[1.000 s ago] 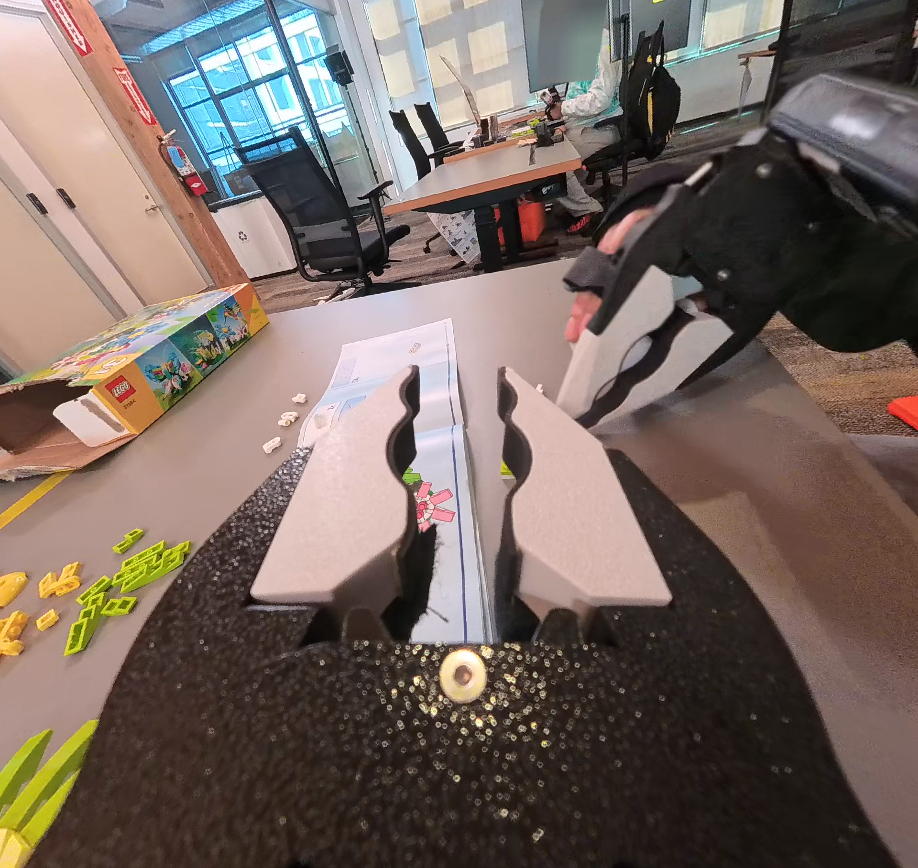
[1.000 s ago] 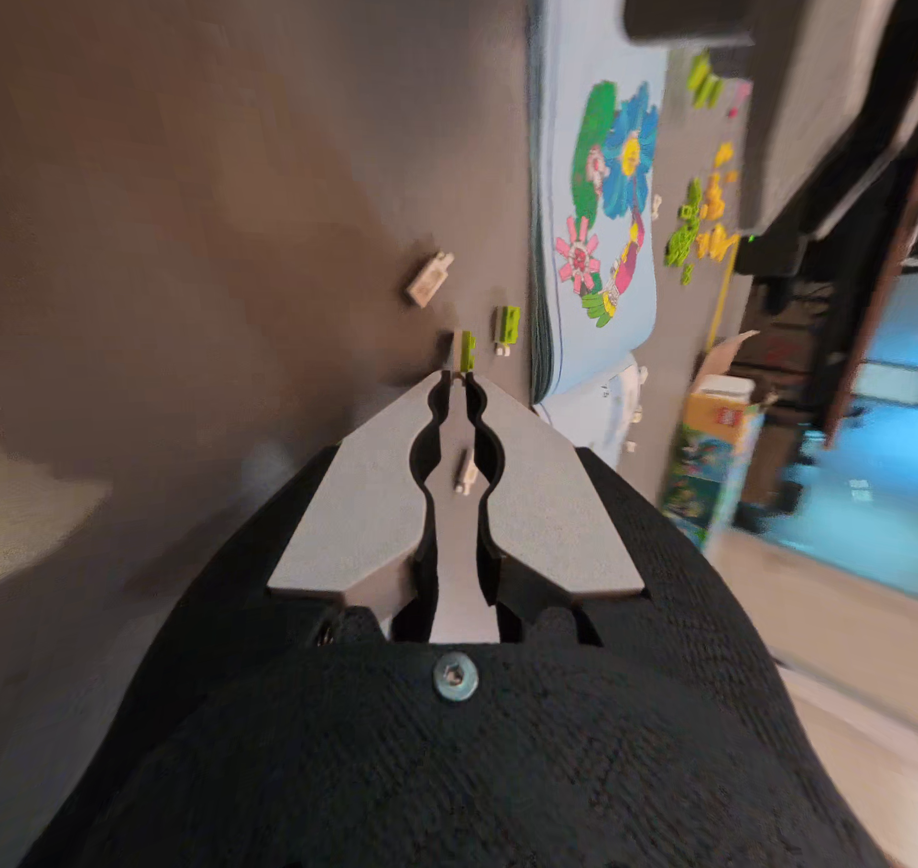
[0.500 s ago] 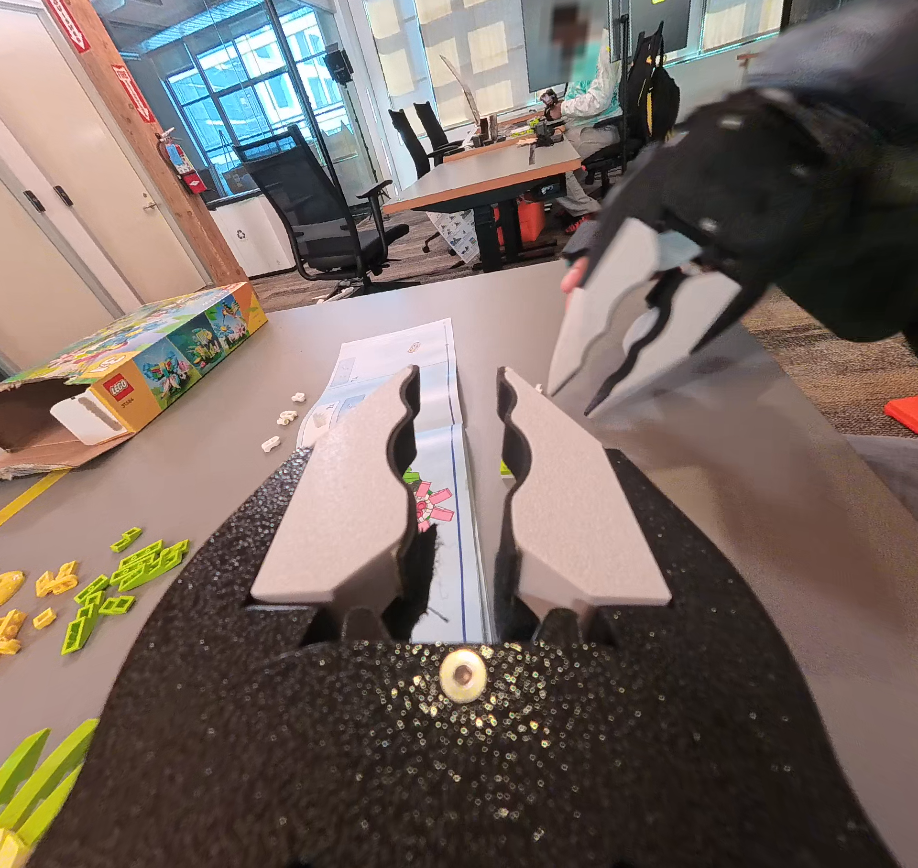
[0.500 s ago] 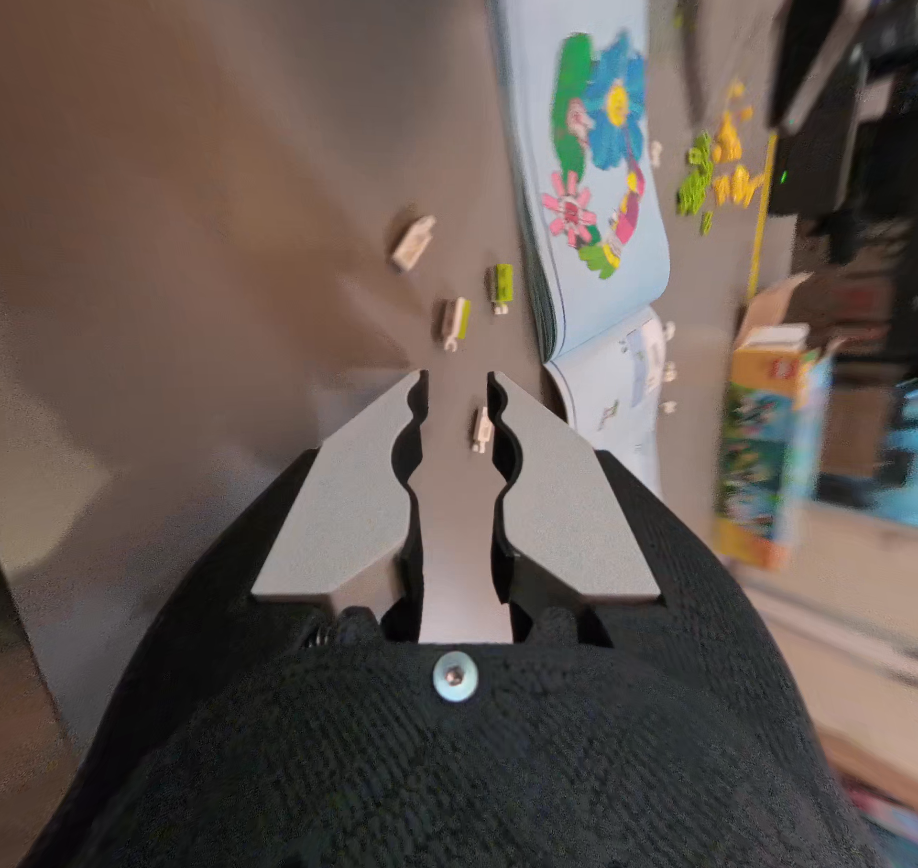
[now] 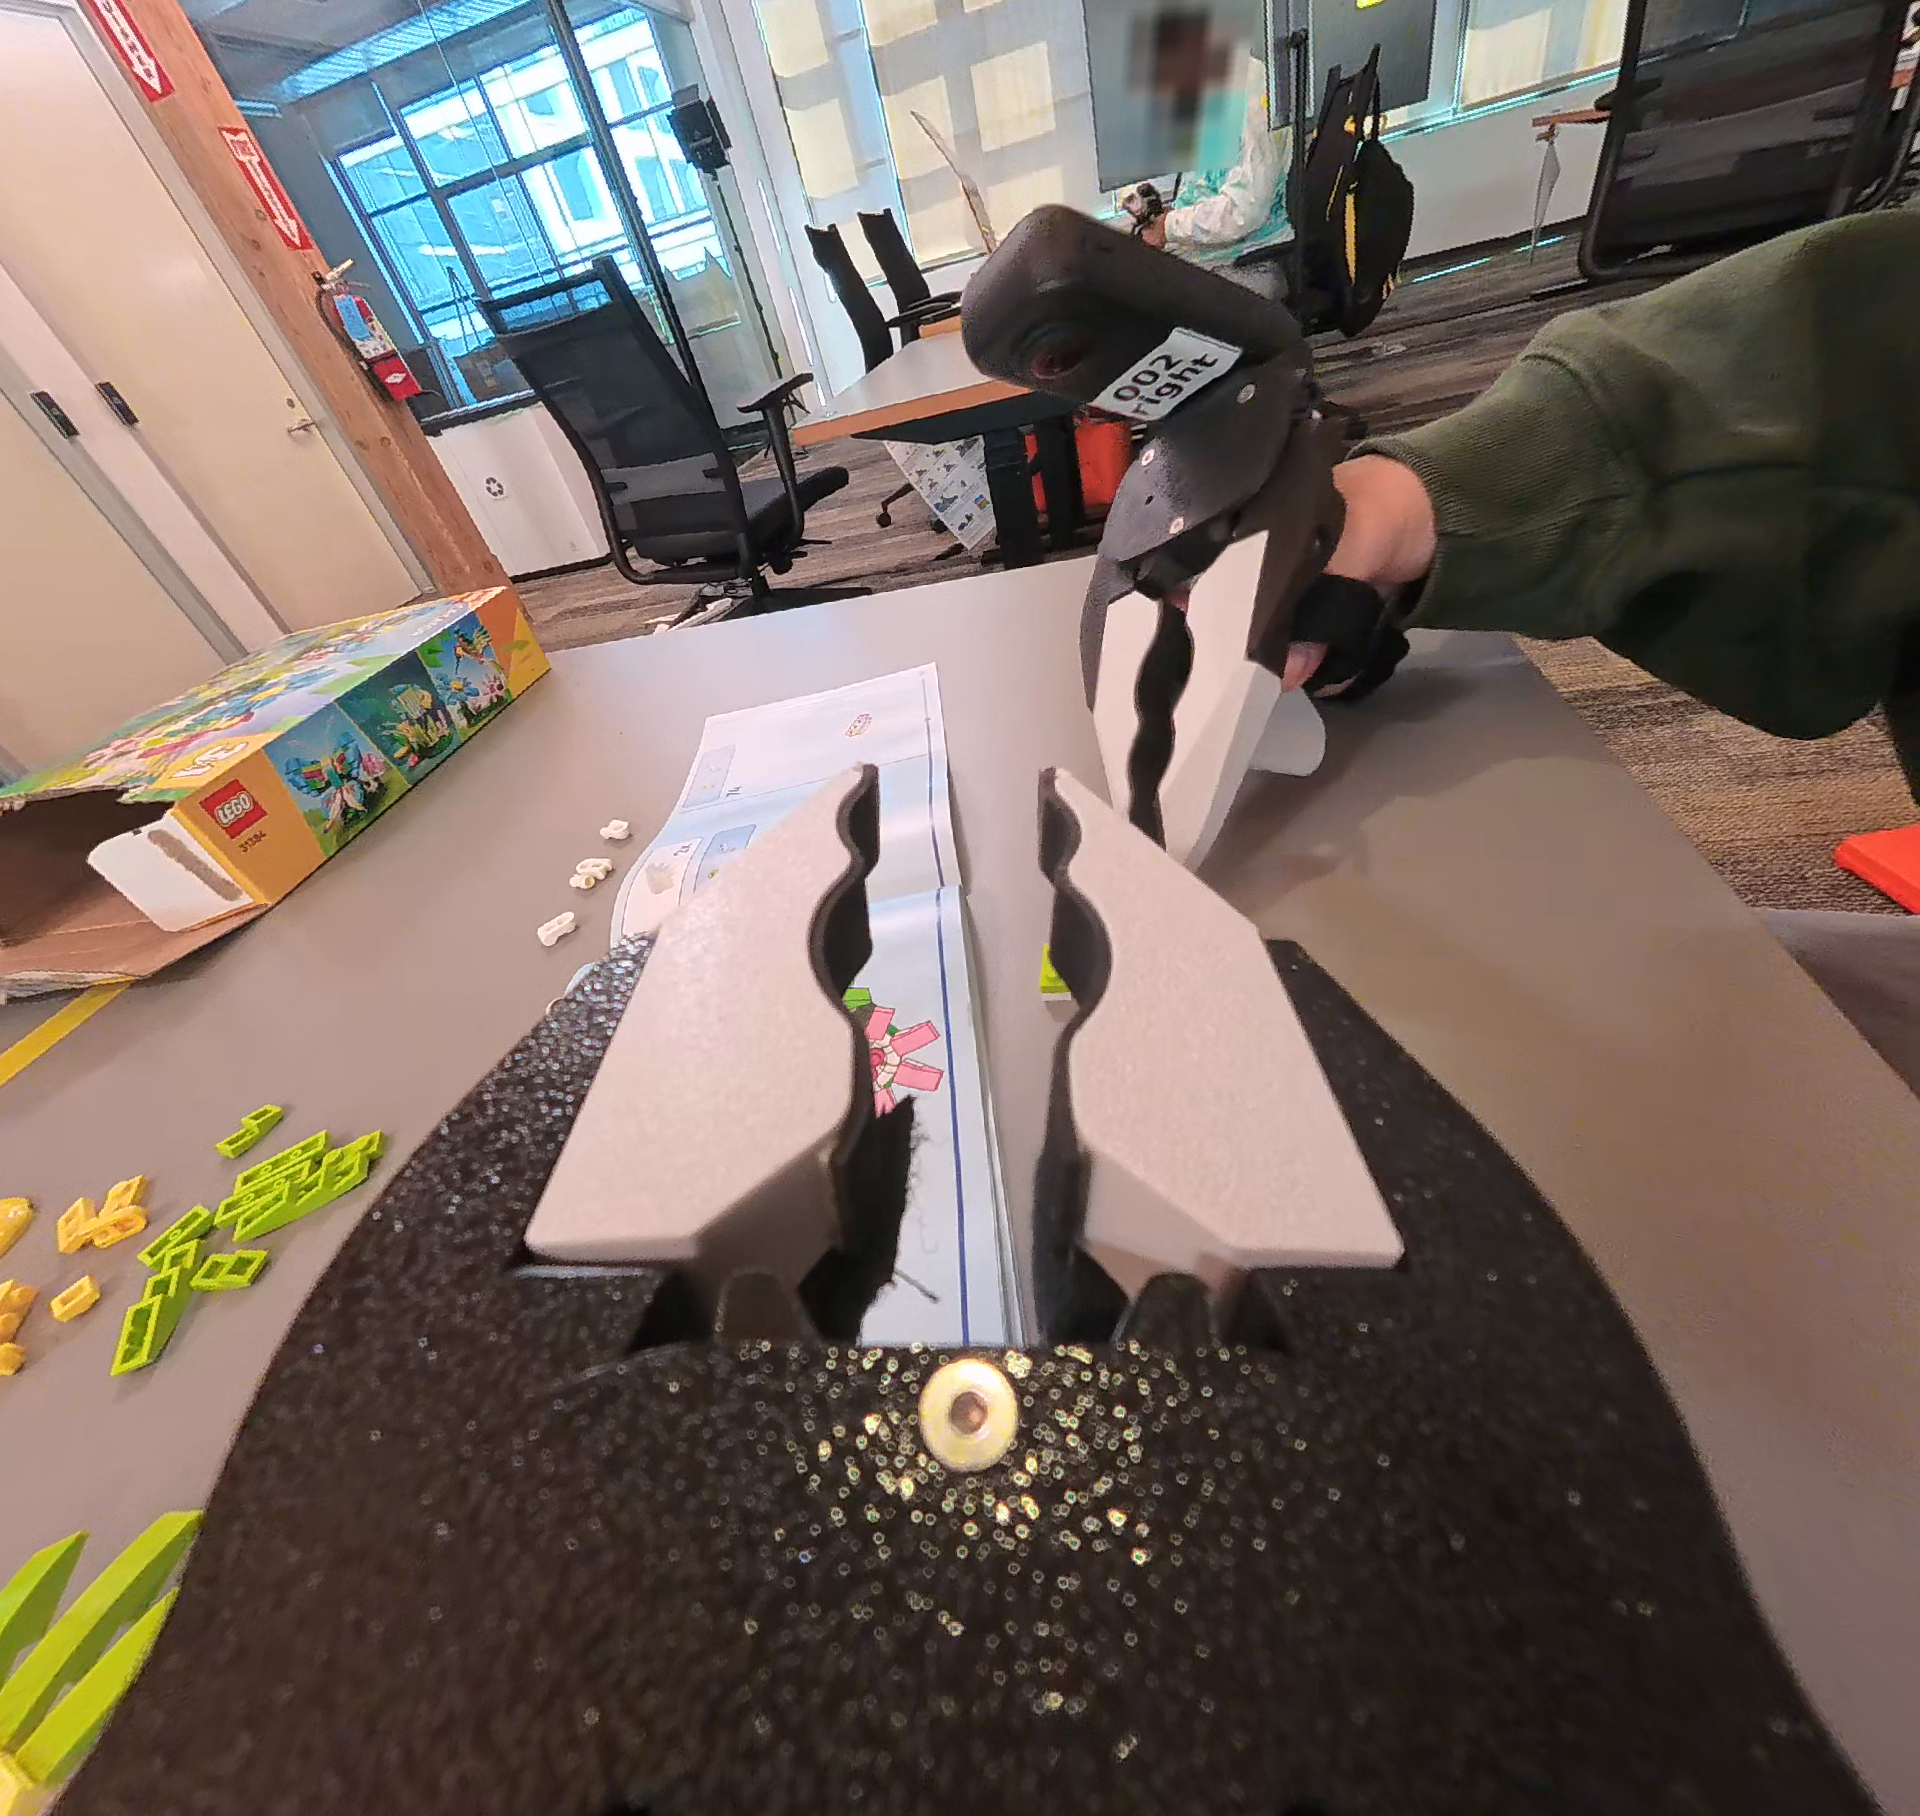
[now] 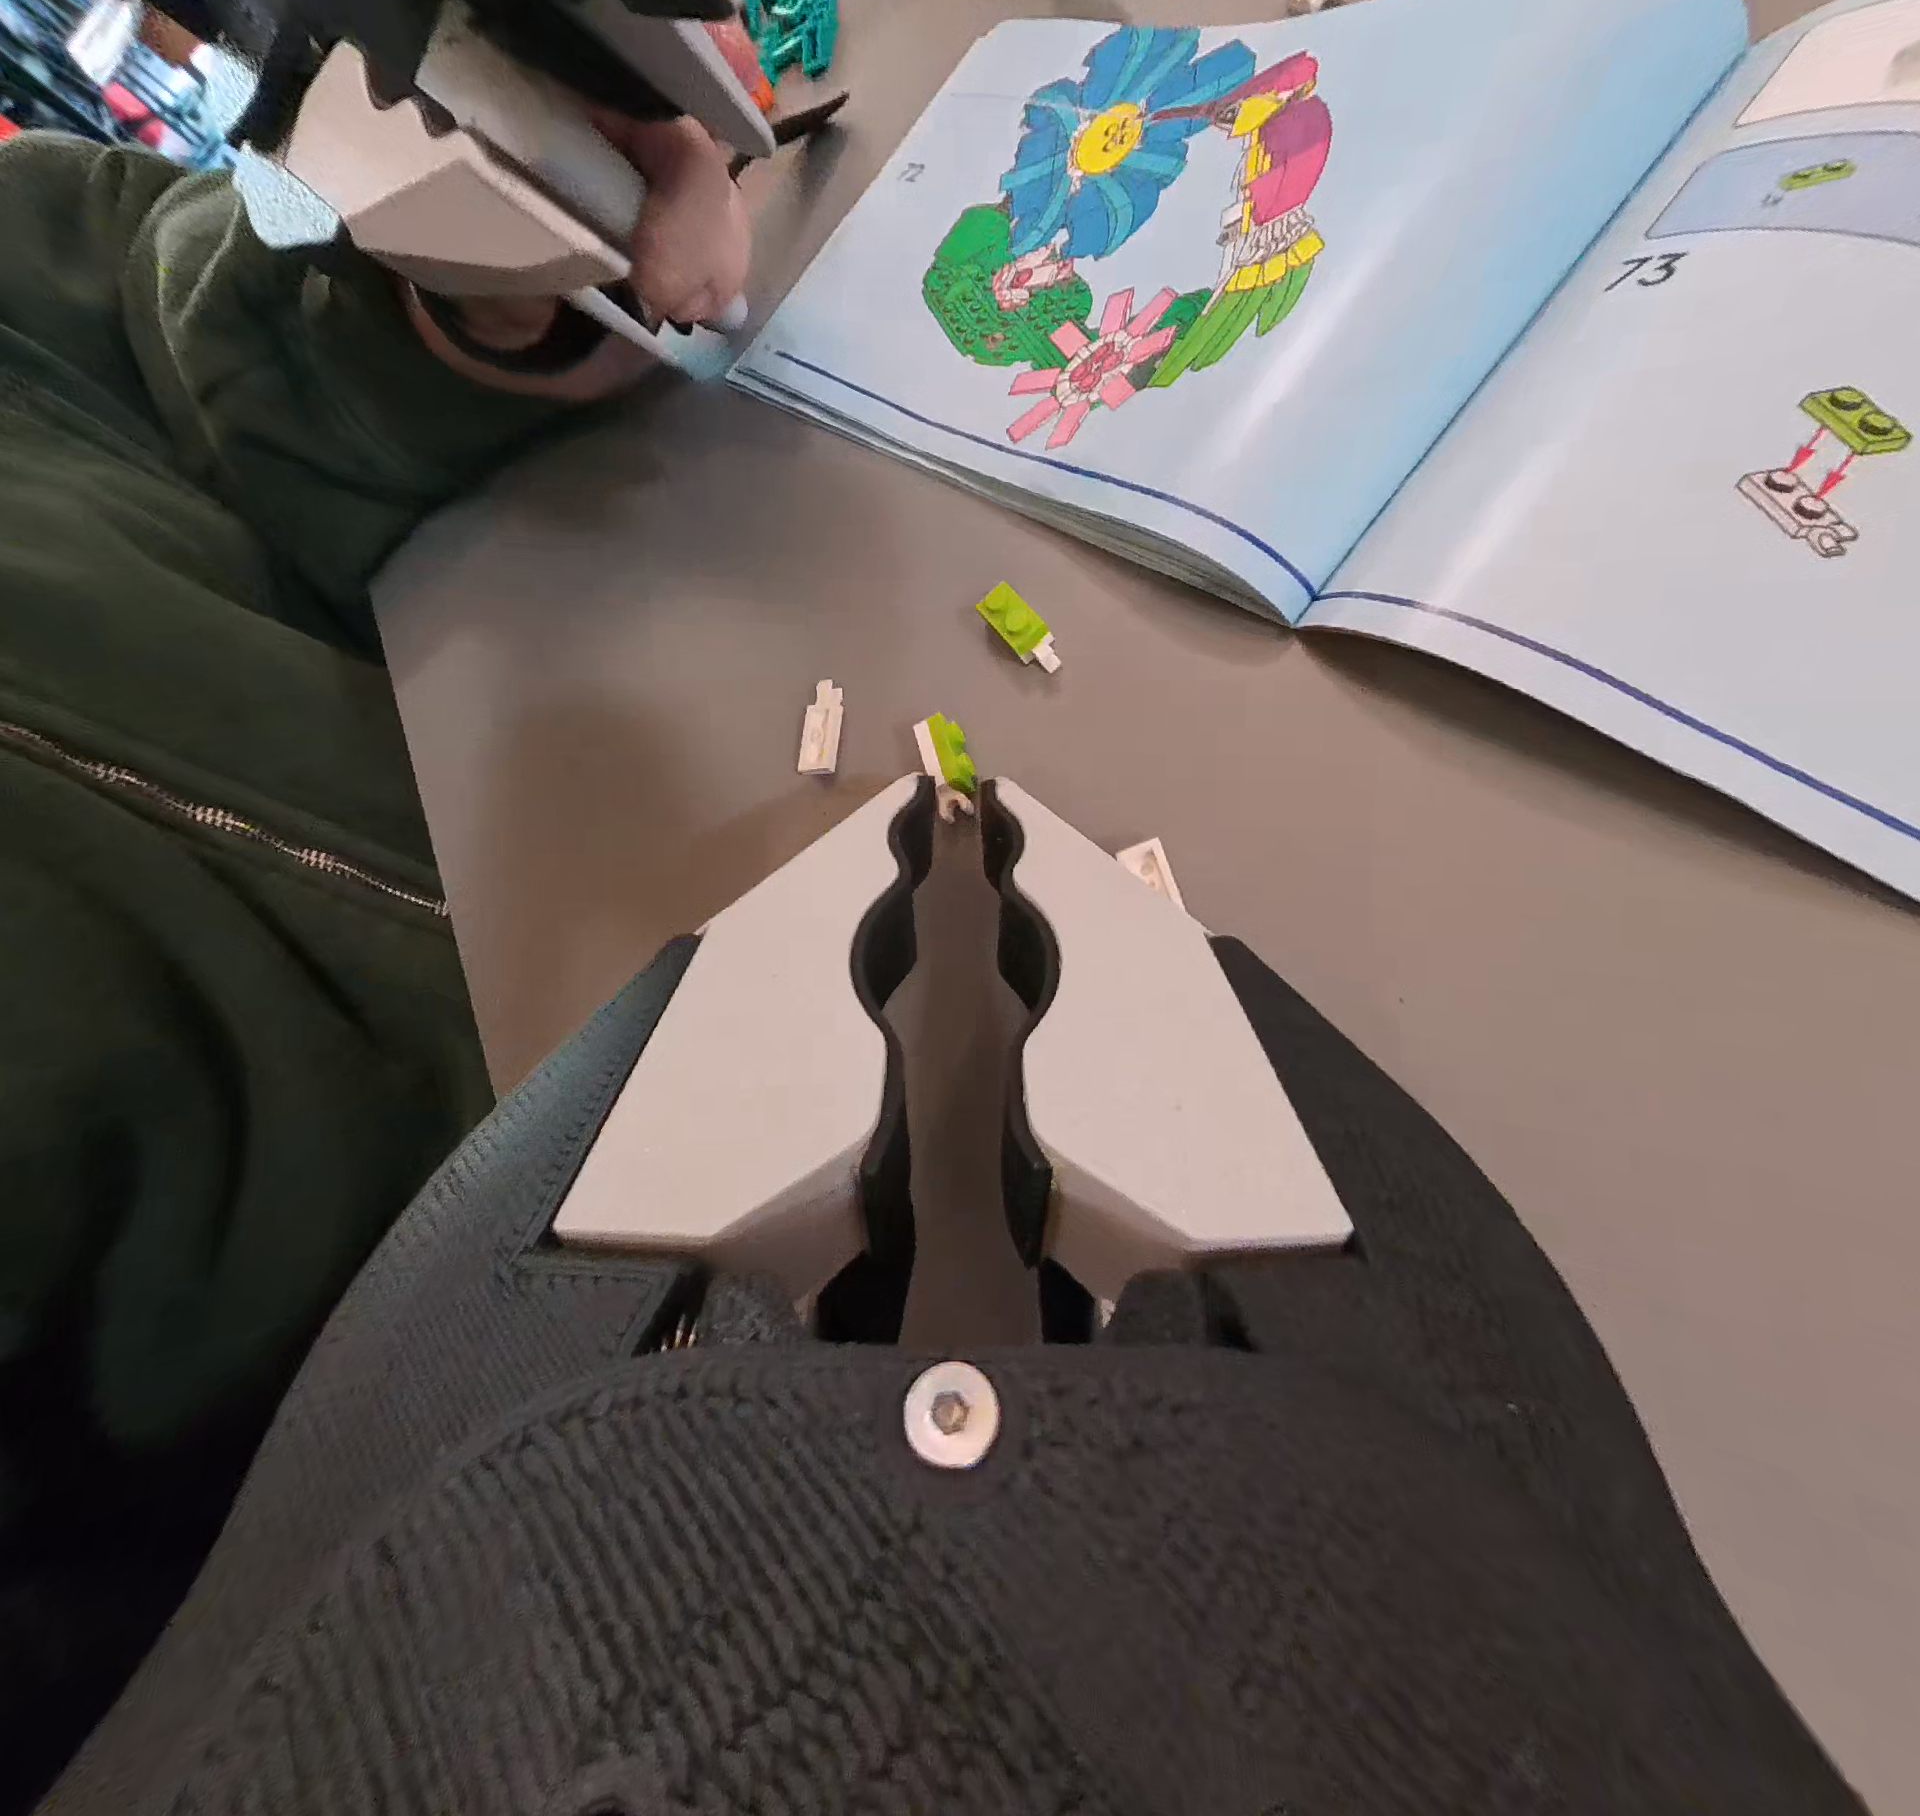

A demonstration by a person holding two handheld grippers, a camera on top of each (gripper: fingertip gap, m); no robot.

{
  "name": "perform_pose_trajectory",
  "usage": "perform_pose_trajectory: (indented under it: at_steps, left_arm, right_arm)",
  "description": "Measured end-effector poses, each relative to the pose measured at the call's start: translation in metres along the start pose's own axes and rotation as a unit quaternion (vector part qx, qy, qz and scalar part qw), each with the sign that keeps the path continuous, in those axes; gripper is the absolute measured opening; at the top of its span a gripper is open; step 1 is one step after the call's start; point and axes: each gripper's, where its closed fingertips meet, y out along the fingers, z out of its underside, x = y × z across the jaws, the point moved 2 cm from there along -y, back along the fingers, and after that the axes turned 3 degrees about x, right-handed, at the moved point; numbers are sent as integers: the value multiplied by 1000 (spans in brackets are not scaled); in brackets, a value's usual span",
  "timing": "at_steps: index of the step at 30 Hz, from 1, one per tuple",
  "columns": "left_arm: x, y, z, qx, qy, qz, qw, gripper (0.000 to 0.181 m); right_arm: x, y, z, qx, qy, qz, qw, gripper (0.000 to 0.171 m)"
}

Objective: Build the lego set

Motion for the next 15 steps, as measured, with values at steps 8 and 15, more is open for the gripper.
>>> perform_pose_trajectory:
  at_steps: [8,15]
  left_arm:
    - [0,0,0,0,-1,0,1000,28]
    - [0,0,0,1,-1,3,1000,28]
  right_arm:
    - [6,7,5,40,-54,33,997,4]
    - [10,9,5,66,-196,115,972,4]
